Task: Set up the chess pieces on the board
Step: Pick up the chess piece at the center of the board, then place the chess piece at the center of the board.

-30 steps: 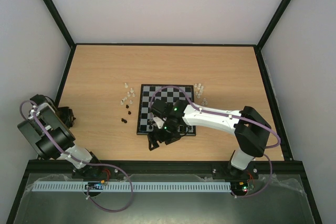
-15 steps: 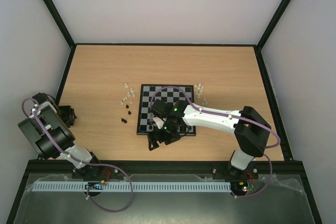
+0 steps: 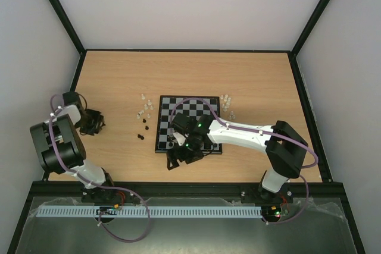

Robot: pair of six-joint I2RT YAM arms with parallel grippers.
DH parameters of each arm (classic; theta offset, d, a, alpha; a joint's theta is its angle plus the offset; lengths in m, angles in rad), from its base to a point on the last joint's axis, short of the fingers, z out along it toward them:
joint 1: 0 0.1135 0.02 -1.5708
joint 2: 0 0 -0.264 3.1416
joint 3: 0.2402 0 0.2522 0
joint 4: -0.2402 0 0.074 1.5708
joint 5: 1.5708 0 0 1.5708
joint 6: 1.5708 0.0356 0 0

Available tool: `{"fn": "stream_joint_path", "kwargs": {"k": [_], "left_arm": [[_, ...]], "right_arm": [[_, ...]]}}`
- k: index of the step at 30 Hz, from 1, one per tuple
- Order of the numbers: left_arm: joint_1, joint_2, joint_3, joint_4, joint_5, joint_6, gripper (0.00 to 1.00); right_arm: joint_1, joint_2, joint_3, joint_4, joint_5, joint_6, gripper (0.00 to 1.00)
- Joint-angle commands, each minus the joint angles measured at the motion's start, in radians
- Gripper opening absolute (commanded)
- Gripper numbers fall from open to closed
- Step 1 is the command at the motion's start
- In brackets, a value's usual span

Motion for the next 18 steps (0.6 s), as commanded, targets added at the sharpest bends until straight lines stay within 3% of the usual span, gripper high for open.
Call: {"fn": "stream_joint_path", "kwargs": {"k": [1, 13, 18], "left_arm": [[-0.101, 0.008, 0.043, -0.096, -0.027, 0.024, 0.32], [-0.249, -0.142, 0.056, -0.274, -0.056, 0.147, 0.32], [-0.281, -0.136, 0.063, -0.315, -0.053, 0.222, 0.32]], "right_arm": [[0.004, -0.043, -0.006, 0.039, -0.001, 0.041, 0.91], [0.004, -0.104, -0.009, 0.11, 0.075, 0.086, 0.91], [0.004, -0.102, 0.006, 0.119, 0.1, 0.088, 0.91]]}}
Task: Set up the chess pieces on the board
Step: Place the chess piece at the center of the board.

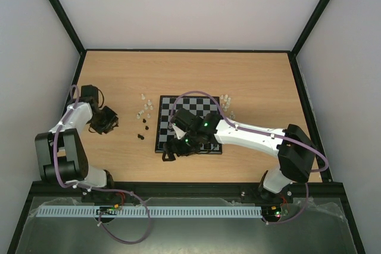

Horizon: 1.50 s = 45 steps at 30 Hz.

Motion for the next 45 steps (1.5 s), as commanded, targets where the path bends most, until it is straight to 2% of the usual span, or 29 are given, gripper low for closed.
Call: {"fn": "stream_joint_path", "kwargs": {"k": [1, 7, 11, 21, 27, 35, 45], "left_arm": [[-0.022, -0.004, 0.009, -0.08, -0.01, 0.093, 0.32], [-0.077, 0.02, 0.044, -0.099, 0.001, 0.133, 0.32], [-0.152, -0.002, 0.088, -0.141, -0.009, 0.126, 0.33], [-0.173, -0.09, -0.148, -0.028, 0.01, 0.129, 0.33], [-0.191, -0.039, -0.178, 0.045, 0.02, 0.147, 0.33], [-0.198, 0.061, -0.127, 0.072, 0.008, 0.136, 0.34], [-0.198, 0.105, -0.071, 0.058, 0.001, 0.122, 0.47]], "right_arm": [[0.005, -0.016, 0.014, -0.003, 0.035, 0.011, 0.91], [0.003, -0.023, 0.047, -0.036, 0.055, 0.003, 0.91], [-0.002, -0.049, 0.041, -0.054, 0.062, 0.007, 0.91], [-0.017, -0.061, 0.018, -0.061, 0.06, -0.012, 0.91], [-0.019, -0.05, 0.022, -0.059, 0.055, -0.012, 0.91], [-0.019, -0.055, 0.013, -0.064, 0.058, -0.007, 0.91], [-0.018, -0.076, -0.017, -0.052, 0.055, 0.004, 0.91]]}}
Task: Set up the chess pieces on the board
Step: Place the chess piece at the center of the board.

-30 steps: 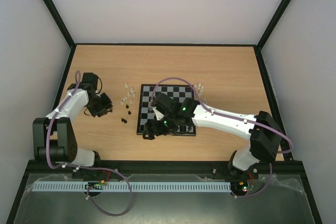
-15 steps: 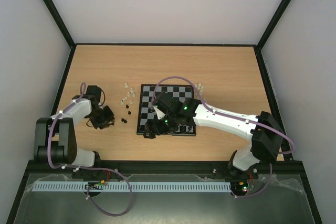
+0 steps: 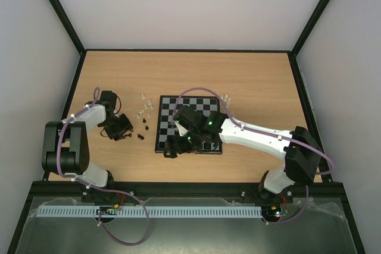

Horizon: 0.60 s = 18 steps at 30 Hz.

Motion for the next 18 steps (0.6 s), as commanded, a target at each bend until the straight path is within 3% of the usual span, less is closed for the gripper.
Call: {"fn": "stream_joint_path", "kwargs": {"k": [1, 6, 14, 18], "left_arm": [[-0.004, 0.017, 0.005, -0.005, -0.024, -0.009, 0.48], [-0.002, -0.01, -0.015, -0.016, -0.023, -0.057, 0.5], [0.048, -0.02, -0.034, -0.022, -0.046, -0.135, 0.43], [0.07, -0.008, -0.012, 0.001, -0.026, -0.158, 0.48]], "right_arm": [[-0.004, -0.03, -0.034, -0.032, 0.001, 0.005, 0.91], [-0.003, -0.038, -0.049, -0.027, -0.004, 0.006, 0.91], [-0.004, -0.063, -0.079, -0.025, -0.014, 0.006, 0.92], [-0.004, -0.075, -0.095, -0.021, -0.02, 0.006, 0.91]]}}
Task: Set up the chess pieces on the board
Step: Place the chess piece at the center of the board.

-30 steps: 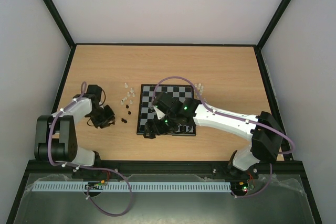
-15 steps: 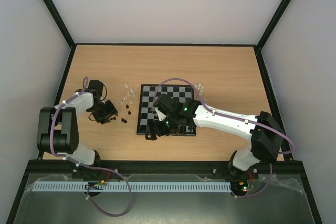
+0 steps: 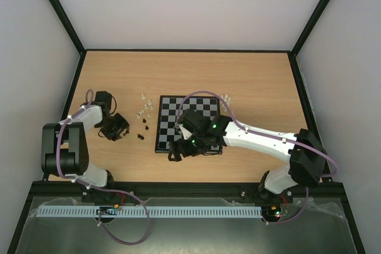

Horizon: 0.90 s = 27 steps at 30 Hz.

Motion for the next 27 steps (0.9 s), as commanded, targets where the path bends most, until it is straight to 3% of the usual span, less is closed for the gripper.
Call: {"fn": "stream_joint_path", "kwargs": {"k": [1, 13, 27], "left_arm": [[0.019, 0.012, 0.016, -0.007, -0.008, -0.044, 0.5], [0.021, 0.015, 0.022, 0.017, 0.021, -0.131, 0.56], [0.021, 0.038, 0.052, 0.012, 0.014, -0.086, 0.34]], "right_arm": [[-0.004, -0.033, -0.024, -0.023, -0.014, 0.003, 0.92], [-0.004, -0.03, -0.023, -0.016, -0.025, -0.002, 0.91], [-0.004, -0.043, -0.033, -0.012, -0.023, 0.003, 0.91]]}}
